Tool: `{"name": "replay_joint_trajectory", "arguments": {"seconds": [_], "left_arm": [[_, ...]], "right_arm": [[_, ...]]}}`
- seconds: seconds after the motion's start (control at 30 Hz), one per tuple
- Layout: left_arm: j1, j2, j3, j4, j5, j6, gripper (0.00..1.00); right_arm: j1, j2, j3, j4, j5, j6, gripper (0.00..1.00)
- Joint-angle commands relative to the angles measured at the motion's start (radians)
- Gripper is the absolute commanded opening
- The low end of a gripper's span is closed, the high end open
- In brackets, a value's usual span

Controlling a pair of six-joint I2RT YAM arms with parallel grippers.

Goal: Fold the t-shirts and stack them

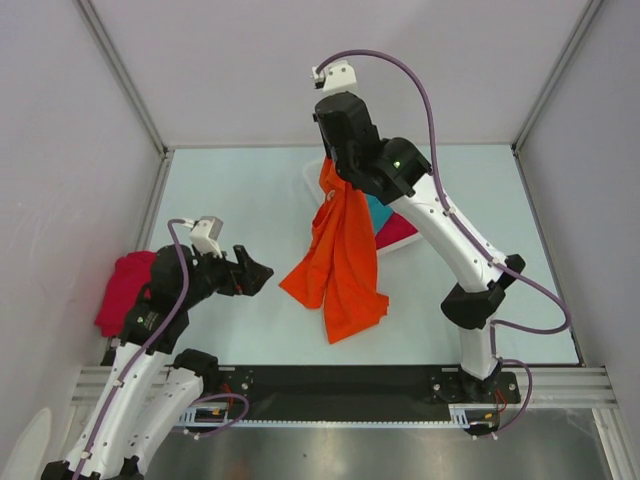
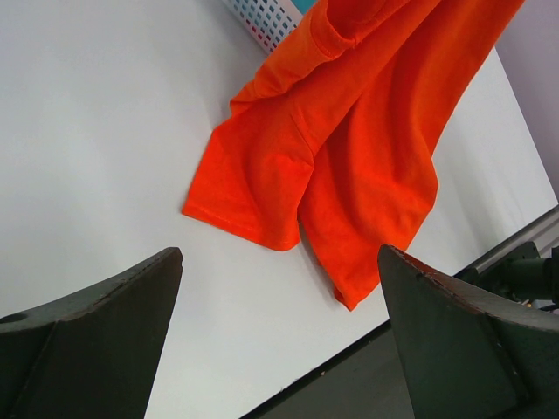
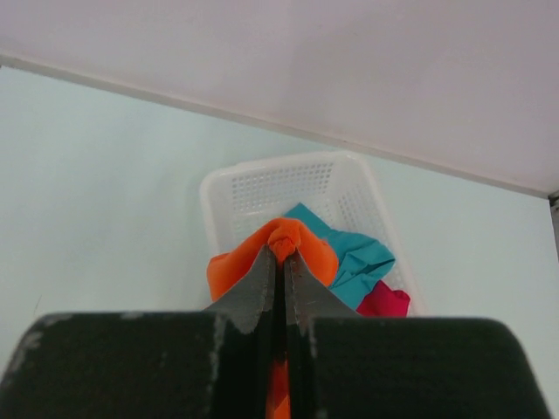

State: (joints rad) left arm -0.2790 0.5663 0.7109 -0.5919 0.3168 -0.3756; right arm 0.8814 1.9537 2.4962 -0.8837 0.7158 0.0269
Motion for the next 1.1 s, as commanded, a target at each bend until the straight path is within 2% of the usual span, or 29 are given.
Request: {"name": "replay_joint_trajectory", "arguments": {"seconds": [0.0, 0.2, 0.53, 0.63, 0.83, 1.07], "left_arm": [[0.006, 0.012, 0.041, 0.01, -0.004, -0.002, 1.0], [0.004, 0.024, 0.03, 0.021, -0.009, 0.006, 1.0], [0.004, 0.033, 0.016, 0.029, -0.015, 0.01, 1.0], [0.004, 0.038, 0.01, 0.033, -0.013, 0.009, 1.0], [0.004, 0.047, 0.004, 0.046, -0.012, 0.006, 1.0], [0.006, 0.044, -0.002, 0.047, -0.013, 0.004, 1.0]], "right_arm": [[0.01, -0.074, -0.109, 0.011, -0.042, 0.034, 0.0], [0.109, -0.245, -0.461, 0.052, -0.053, 0.145, 0.0], [0.231, -0.46, -0.816, 0.008, -0.076, 0.415, 0.0], [0.272, -0.49, -0.852, -0.032, -0.043, 0.47, 0.0], [0.35, -0.501, -0.809, -0.095, 0.023, 0.516, 0.0], [0.37, -0.48, -0.793, -0.107, 0.024, 0.528, 0.01]]}}
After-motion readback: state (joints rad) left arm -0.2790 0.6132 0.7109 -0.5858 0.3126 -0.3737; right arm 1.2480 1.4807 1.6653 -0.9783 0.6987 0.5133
